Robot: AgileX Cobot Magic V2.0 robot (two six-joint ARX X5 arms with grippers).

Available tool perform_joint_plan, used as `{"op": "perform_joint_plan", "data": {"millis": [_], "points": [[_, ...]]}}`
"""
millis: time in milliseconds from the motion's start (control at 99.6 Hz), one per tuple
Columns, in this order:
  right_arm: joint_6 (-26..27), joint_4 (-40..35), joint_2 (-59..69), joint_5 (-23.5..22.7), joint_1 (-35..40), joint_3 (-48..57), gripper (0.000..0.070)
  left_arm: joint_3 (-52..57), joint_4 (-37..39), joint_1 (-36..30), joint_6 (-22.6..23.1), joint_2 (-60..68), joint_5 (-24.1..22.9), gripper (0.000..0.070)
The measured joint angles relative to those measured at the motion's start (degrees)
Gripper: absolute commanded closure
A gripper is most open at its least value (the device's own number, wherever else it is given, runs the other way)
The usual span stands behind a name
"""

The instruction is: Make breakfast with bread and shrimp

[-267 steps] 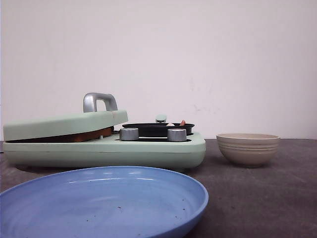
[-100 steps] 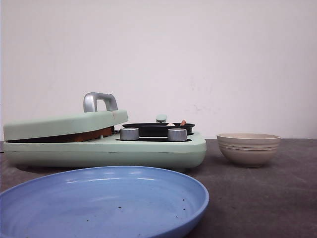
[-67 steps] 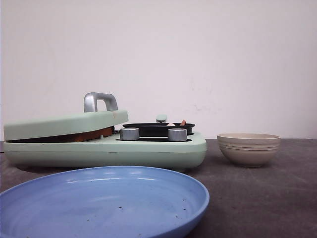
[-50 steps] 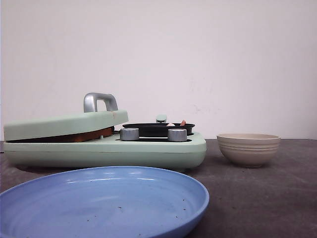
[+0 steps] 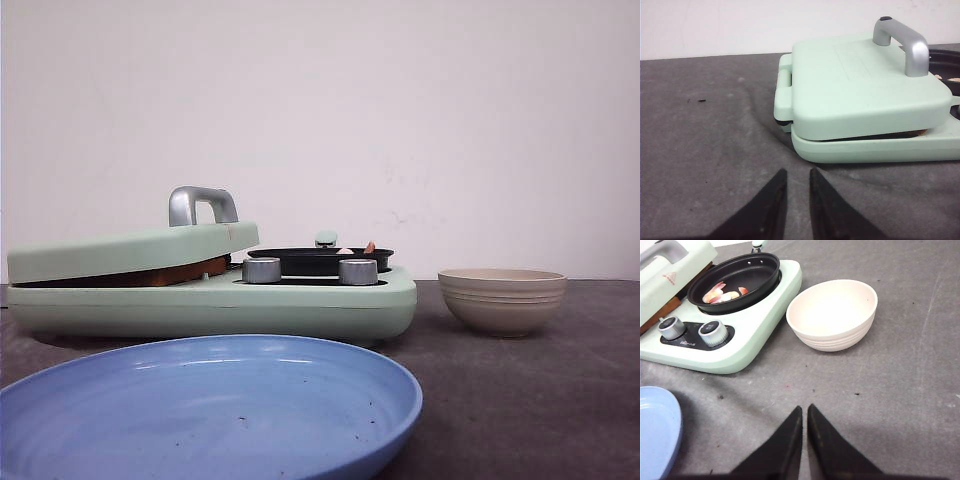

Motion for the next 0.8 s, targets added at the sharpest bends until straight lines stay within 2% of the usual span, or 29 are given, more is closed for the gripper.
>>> {"op": "perform_joint_plan", "data": {"millis": [301, 401, 562, 682, 803], "points": [[0.0, 0.2, 0.0, 0.0, 0.0, 0.0, 0.0692, 0.0, 0.0, 0.0, 0.1, 0.0, 0.0, 0.0696], [0.0, -0.3, -0.2, 1.6, 0.0, 0.0, 0.0692, 0.0, 0.0, 0.0, 0.1, 0.0, 0.0, 0.0696], [-0.2, -1.7, -4.2, -1.1, -0.6, 0.0, 0.0692, 0.0, 0.0, 0.0, 0.1, 0.0, 0.0, 0.0696], [-1.7, 2.4, -8.1, 3.9, -2.3, -2.2, 0.0692, 0.0, 0.0, 0.0, 0.1, 0.0, 0.0, 0.0696], [-6.6, 15.1, -11.1, 9.6, -4.6, -8.7, 0.0692, 0.0, 0.0, 0.0, 0.1, 0.0, 0.0, 0.0696]]}}
